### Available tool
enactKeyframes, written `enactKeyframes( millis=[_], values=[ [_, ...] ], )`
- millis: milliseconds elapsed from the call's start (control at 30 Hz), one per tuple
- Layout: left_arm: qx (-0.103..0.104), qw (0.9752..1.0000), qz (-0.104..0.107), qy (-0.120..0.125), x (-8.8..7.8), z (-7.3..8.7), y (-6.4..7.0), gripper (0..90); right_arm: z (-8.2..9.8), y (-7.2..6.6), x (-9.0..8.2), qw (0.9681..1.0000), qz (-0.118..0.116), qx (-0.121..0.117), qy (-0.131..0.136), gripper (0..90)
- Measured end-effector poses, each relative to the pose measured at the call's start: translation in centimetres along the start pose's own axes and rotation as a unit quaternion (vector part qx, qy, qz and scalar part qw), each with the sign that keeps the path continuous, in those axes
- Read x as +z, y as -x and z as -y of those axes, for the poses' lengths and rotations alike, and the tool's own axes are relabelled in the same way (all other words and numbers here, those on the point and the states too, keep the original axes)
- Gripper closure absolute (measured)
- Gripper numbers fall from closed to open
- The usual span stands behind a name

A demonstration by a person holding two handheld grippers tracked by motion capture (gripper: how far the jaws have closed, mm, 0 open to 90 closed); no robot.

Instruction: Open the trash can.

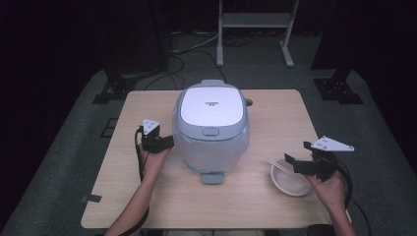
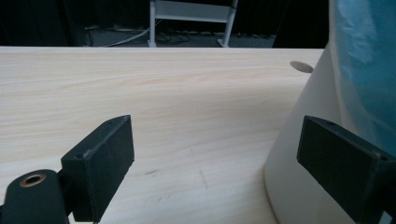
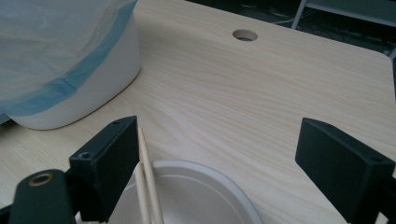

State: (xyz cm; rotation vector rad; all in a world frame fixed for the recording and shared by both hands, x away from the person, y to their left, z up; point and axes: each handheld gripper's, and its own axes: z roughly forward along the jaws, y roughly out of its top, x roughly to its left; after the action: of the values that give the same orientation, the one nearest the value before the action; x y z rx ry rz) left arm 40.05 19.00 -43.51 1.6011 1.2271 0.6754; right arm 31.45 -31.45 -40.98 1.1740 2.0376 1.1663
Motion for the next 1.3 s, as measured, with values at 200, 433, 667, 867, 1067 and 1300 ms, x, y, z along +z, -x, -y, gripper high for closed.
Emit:
enactKeyframes(
  millis=[200,433,667,867,1067,1300],
  values=[
    [0.009,0.9999,0.014,-0.002,-2.4,1.0,-0.5,10.2,0.0,-0.1,-0.1,1.0,0.001,0.0,0.0,12.3],
    [0.027,0.9988,0.041,-0.008,-5.0,2.3,0.5,10.1,-0.1,-0.3,0.0,1.0,0.001,-0.002,0.0,12.3],
    [0.05,0.9953,0.081,-0.017,-7.1,3.6,2.4,9.8,-0.1,-0.4,-0.1,1.0,0.002,-0.004,0.001,12.3],
    [0.06,0.9906,0.119,-0.03,-8.0,4.7,4.1,9.5,-0.1,-0.5,-0.1,1.0,0.001,-0.005,0.0,12.3],
    [0.075,0.9845,0.152,-0.045,-8.7,6.0,6.0,10.2,-0.1,-0.5,-0.1,1.0,0.0,-0.005,0.001,12.3],
    [0.096,0.9759,0.188,-0.057,-9.2,7.2,8.3,13.7,-0.1,-0.6,-0.1,1.0,0.0,-0.006,0.001,12.4]
  ],
)
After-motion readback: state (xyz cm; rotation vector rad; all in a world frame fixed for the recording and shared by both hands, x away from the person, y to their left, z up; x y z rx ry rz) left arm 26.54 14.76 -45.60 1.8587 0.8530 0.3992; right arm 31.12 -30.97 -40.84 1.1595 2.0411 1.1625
